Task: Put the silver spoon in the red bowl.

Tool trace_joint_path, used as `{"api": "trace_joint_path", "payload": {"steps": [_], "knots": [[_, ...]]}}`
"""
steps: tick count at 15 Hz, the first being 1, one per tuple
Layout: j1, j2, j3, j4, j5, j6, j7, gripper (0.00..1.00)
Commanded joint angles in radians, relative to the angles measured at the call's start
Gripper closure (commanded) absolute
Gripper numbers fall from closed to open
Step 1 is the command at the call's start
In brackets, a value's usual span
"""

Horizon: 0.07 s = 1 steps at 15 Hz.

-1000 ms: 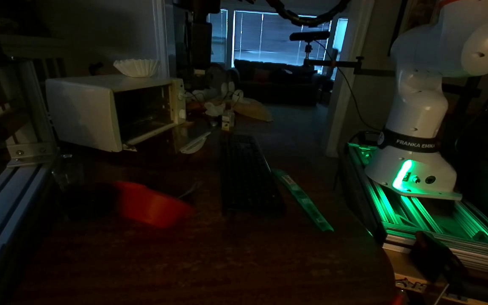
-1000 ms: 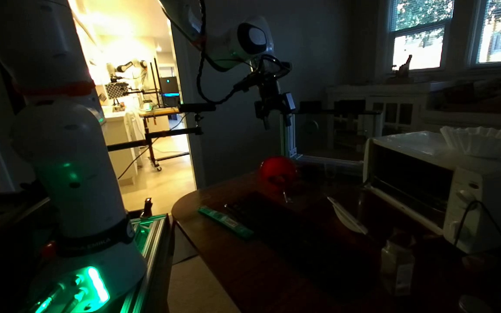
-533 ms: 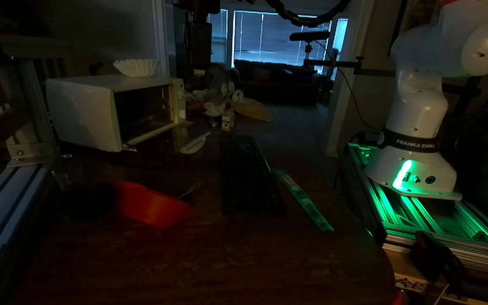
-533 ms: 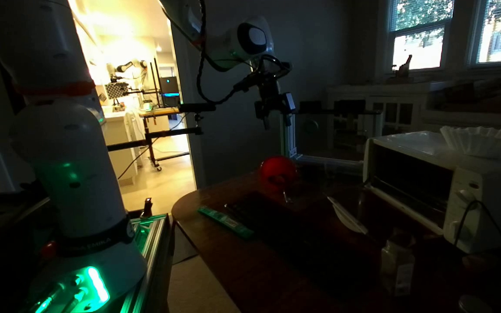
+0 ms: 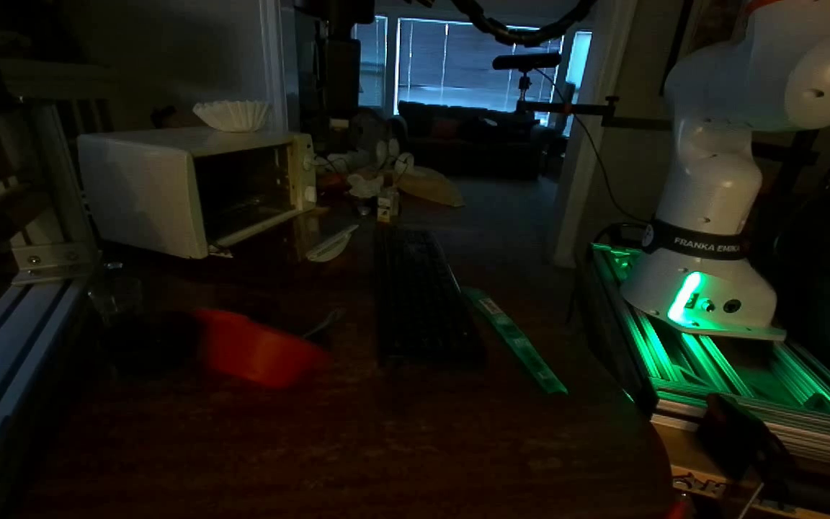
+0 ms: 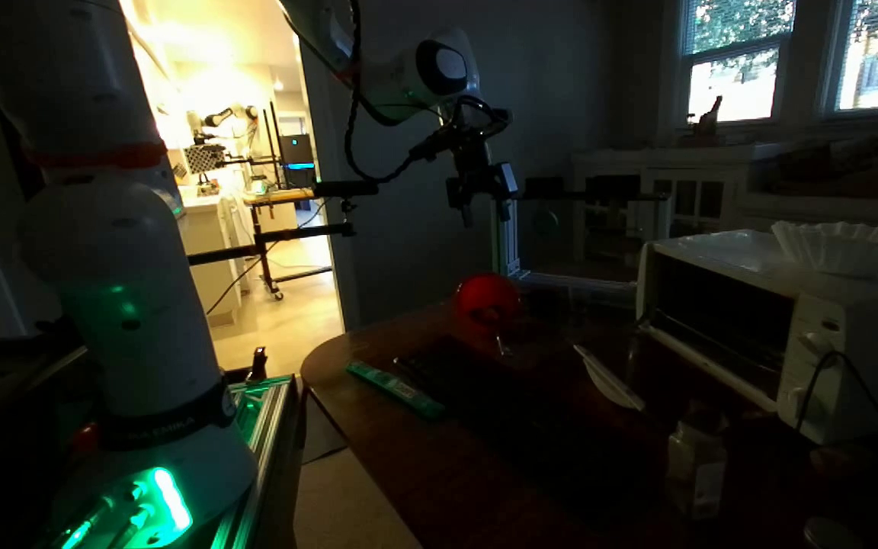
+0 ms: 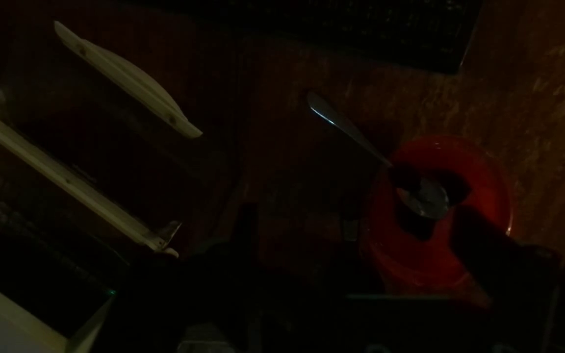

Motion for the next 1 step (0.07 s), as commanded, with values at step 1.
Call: {"api": "trace_joint_path", "payload": {"steps": [1], "knots": [[-0.001,0.000,0.002,0.003,0.001,-0.003,0.000,0.00]]}}
